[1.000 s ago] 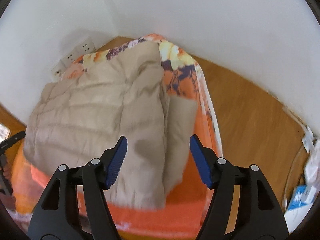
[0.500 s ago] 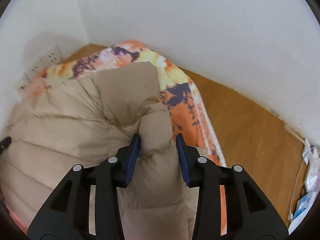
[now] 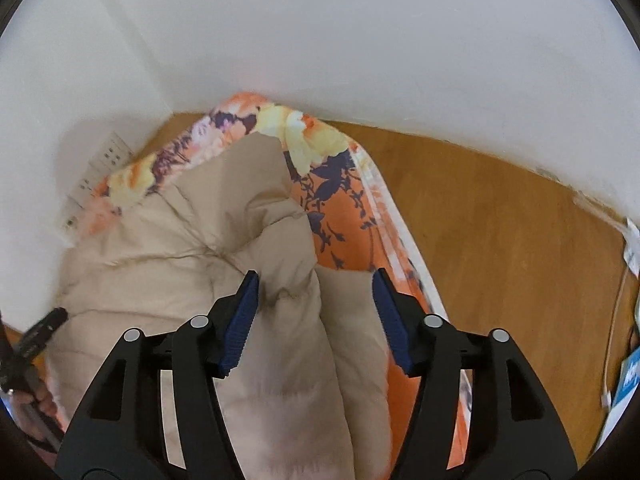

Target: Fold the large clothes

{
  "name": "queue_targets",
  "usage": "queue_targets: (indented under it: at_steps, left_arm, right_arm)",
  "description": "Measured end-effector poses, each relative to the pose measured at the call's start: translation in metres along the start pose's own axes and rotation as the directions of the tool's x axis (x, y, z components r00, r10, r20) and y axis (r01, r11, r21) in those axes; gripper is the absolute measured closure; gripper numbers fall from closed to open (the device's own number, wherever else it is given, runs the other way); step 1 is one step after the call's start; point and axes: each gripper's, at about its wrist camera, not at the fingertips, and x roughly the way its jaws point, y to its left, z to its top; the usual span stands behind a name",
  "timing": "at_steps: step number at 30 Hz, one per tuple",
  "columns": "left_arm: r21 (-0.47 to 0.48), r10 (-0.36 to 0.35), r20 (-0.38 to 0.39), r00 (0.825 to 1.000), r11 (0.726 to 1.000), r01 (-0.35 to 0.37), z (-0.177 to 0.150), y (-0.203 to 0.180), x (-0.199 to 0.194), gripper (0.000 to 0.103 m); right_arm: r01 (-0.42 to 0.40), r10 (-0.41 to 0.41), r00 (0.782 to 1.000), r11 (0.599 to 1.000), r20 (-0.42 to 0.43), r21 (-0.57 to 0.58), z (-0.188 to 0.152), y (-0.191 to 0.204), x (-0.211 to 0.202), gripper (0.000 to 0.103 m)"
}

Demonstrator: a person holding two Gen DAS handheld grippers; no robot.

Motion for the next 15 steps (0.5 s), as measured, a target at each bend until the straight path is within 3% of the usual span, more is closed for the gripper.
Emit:
queue_targets:
  at_steps: [4, 9, 15]
  left_arm:
    - [-0.018, -0.006, 0.004, 1.000, 1.000, 0.006, -0.005, -0.021, -0.024, 0.030]
    - [-0.012, -0.067, -0.029, 0.997, 0.998, 0.067, -0.020, -0.051, -0.038, 0.030]
    - [0.033, -0.062, -0.078, 0.995, 0.997, 0.065, -0.043, -0.080, -0.032, 0.028]
  right_arm:
    - [-0.053, 0.053, 0.999, 0.997, -0.008, 0.050, -0.016, -0.019, -0.026, 0.033]
    - [-0.133, 0.141, 0.986, 0.987, -0.090, 0.090, -0.041, -0.034, -0.029, 0.029]
    - [-0.170, 0.182, 0.975, 0.980, -0.128, 0.099, -0.062, -0.036, -0.016, 0.025]
